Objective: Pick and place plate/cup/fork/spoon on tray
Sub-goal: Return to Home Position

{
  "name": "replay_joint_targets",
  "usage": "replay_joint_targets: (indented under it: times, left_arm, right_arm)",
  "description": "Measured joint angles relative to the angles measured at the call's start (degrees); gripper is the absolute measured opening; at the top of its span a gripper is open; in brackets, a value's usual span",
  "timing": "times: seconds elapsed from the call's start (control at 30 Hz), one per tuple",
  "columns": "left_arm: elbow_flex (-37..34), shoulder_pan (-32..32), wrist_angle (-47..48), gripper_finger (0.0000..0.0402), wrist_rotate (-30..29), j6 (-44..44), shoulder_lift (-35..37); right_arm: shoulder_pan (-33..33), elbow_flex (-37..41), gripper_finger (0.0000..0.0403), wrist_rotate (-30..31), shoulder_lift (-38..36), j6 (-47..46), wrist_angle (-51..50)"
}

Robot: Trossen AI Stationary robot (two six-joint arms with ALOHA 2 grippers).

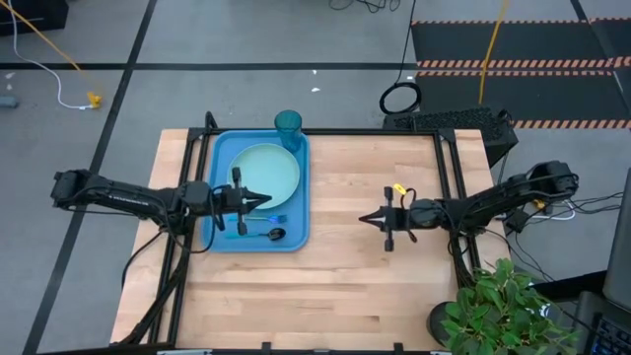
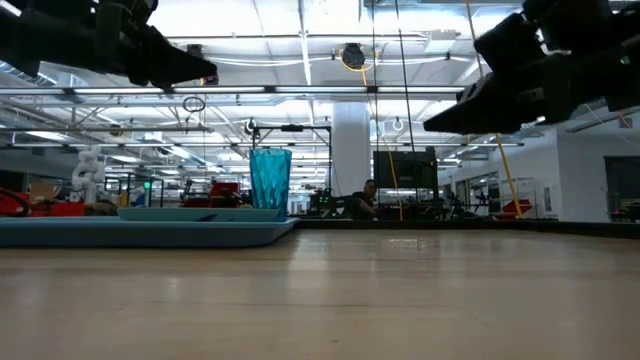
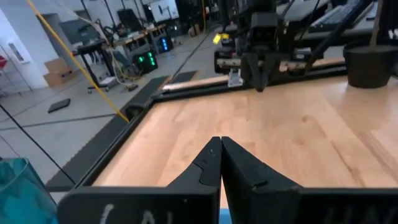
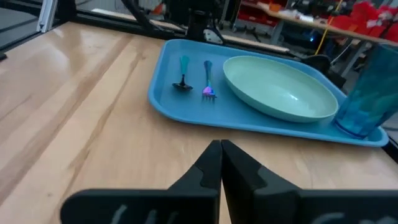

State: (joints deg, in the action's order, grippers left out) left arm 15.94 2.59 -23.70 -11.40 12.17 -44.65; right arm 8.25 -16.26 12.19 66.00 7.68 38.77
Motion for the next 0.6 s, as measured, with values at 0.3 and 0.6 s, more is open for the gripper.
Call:
replay_joint_targets:
  times: [0.3, 0.6]
  left_arm:
    - [-3.68, -1.48, -3.59, 0.0006, 0.00, -0.36, 0.01]
    - [-6.05, -2.03, -6.54, 0.0004, 1.11, -2.20, 0.01]
  right_arm:
    - [-1.49, 9.12, 0.0000, 0.02, -5.66, -0.12, 7.89]
    - [-1.49, 15.20, 0.0000, -0.20, -17.32, -0.49, 7.61]
